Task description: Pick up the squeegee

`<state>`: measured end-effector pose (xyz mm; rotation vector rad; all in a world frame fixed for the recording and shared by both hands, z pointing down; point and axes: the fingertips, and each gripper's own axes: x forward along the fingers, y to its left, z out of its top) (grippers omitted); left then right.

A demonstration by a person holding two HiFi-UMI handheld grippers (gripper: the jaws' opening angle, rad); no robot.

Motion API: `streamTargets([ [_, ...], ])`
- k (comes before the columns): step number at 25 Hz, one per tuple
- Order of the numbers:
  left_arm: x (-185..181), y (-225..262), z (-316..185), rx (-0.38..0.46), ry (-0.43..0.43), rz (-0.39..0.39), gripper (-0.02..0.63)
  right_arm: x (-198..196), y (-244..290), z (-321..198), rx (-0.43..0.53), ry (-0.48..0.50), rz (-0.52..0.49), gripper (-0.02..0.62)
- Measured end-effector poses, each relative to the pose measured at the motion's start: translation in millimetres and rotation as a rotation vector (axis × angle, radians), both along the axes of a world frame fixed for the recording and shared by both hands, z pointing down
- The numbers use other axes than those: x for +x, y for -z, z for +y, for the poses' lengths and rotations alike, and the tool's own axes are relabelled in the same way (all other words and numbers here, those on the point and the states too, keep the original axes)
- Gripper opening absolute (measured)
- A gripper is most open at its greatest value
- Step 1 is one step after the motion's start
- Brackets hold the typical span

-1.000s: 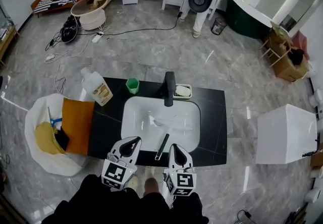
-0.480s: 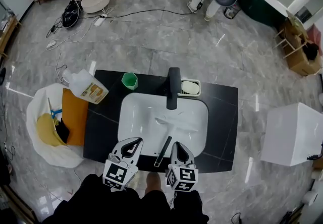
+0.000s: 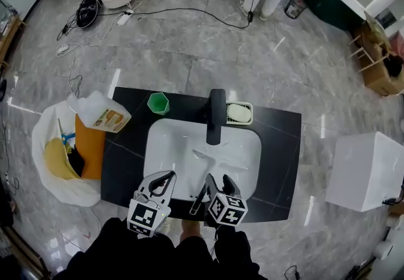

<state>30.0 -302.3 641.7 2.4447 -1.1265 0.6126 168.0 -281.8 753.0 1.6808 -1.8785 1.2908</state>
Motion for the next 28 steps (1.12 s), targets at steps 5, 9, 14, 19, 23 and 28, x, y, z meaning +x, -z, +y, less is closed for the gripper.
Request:
streamTargets([
  [5, -2, -7, -10, -0.019, 0.019, -0.007, 0.023, -1, -34, -7, -0.106, 0.011, 0.013, 0.291],
  [9, -4, -16, -15, -0.041, 0.043, -0.008, 0.023, -4, -64, -9, -0.196, 0.029, -0.003, 0.297],
  [14, -10, -26, -22, -0.06, 0.068, -0.01, 0.023, -5, -85, -17, -0.275, 0.046, 0.009, 0.296],
  [19, -14, -27, -29, -0.065, 0.091, -0.01, 0.023, -10, -97, -15, -0.346, 0.076, 0.003, 0.266],
  [23, -15, -29, -30, -0.068, 0.103, -0.007, 0.023, -15, -101, -12, -0.391, 0.076, -0.021, 0.198],
  [28, -16, -27, -31, -0.067, 0.109, -0.002, 0.023, -15, -99, -12, -0.416, 0.058, -0.026, 0.17],
])
